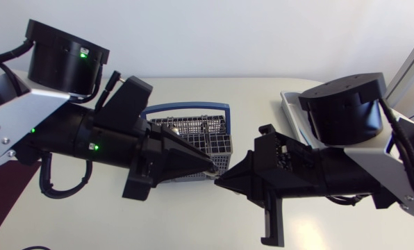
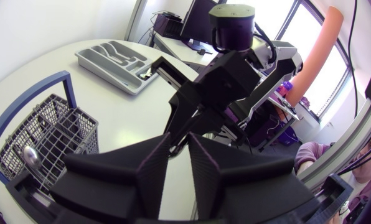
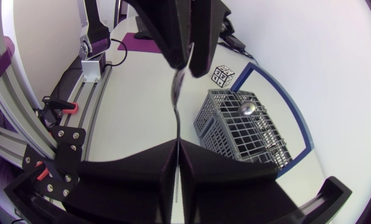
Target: Transfer all utensils from the basket to the drawer tray.
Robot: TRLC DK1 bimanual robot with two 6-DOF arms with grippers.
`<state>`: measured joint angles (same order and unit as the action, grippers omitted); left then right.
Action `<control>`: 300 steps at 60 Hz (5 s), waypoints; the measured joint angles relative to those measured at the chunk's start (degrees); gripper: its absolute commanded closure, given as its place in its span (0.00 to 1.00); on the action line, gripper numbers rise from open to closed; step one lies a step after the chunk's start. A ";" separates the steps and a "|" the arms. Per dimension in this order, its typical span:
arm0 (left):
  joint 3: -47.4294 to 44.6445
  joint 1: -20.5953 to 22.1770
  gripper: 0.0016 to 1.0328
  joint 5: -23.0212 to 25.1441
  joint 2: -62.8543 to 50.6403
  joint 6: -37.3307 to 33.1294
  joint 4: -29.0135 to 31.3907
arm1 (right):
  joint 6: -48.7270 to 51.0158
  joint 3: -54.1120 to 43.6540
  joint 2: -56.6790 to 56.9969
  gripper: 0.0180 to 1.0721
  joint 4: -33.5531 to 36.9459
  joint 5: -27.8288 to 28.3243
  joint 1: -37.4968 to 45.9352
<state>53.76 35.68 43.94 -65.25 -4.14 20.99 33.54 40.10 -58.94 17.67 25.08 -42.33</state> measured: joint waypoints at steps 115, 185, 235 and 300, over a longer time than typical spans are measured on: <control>-4.35 -11.15 0.43 -27.61 -4.57 -11.37 -8.00 | 69.20 10.84 -45.24 0.82 -23.04 6.49 81.57; -6.19 -13.62 0.43 -23.39 -8.63 -11.30 -9.40 | 58.14 4.42 -18.14 0.04 5.01 -0.90 76.08; -5.64 -13.64 0.50 -21.66 -19.56 -7.43 -23.08 | 35.82 -0.02 -3.58 0.04 8.72 -0.96 51.63; -4.20 -17.38 0.71 -15.63 -15.85 -6.62 -19.39 | 25.81 -1.01 1.97 0.04 12.41 -5.09 37.81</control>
<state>49.56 18.31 28.32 -81.10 -10.76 1.61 59.35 39.09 -56.97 30.09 19.99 -4.51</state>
